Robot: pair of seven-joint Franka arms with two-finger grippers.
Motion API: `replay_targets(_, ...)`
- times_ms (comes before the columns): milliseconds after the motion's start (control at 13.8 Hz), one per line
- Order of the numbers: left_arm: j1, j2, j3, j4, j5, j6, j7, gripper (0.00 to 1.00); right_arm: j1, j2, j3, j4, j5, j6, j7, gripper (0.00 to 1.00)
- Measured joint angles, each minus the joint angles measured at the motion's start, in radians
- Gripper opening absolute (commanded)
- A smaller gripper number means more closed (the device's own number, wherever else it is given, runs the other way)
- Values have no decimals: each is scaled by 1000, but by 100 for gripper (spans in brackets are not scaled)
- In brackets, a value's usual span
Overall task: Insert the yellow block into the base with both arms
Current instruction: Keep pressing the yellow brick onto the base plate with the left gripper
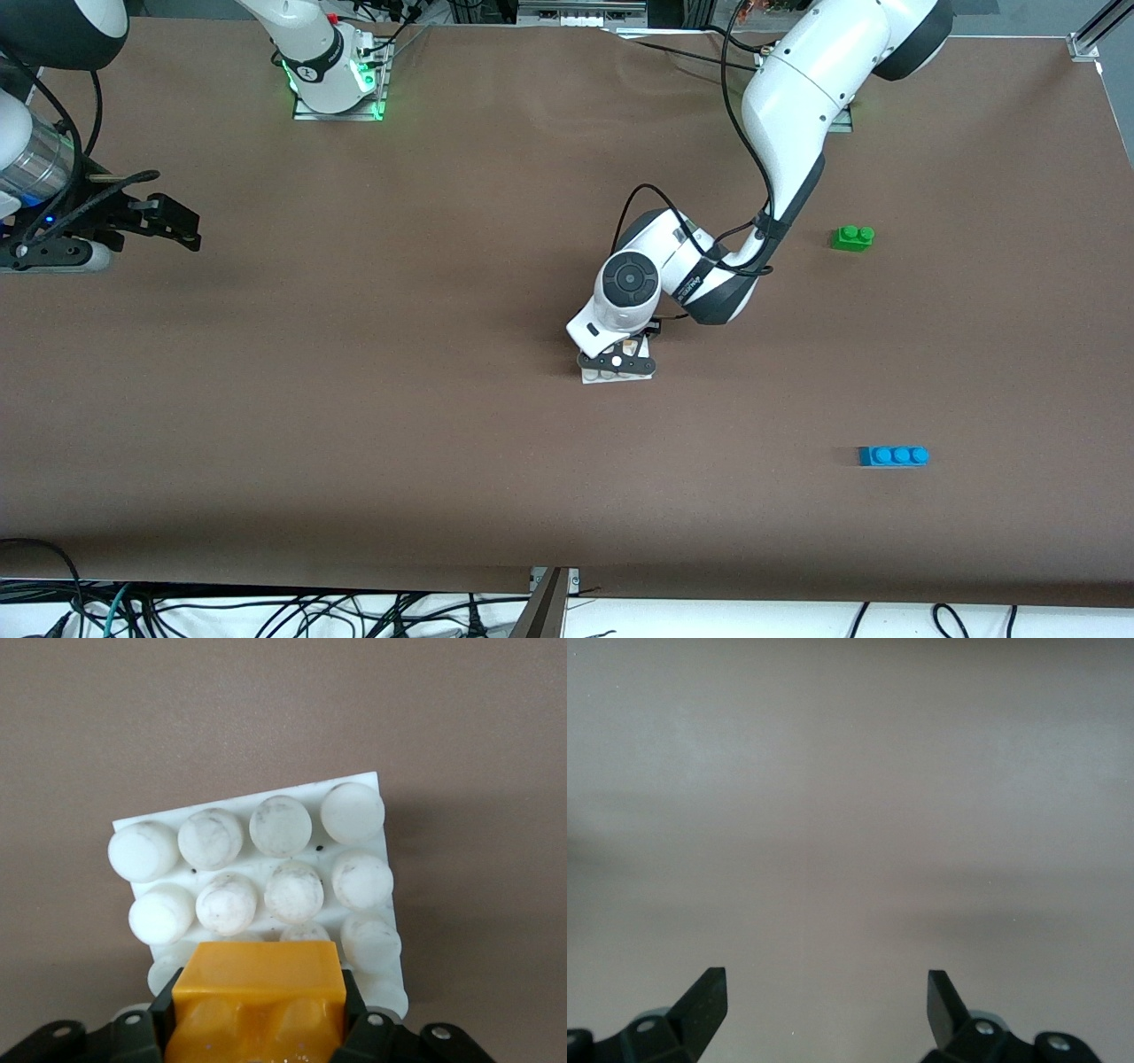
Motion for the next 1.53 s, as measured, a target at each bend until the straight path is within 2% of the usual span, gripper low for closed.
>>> replay_targets(291,0,0,2,1,-46,0,-2,9,0,0,1,0,7,0,0,100)
replay_targets(1525,-19,0,19,5,-47,-2,-41,9,1,0,1,8,13,0,0,100)
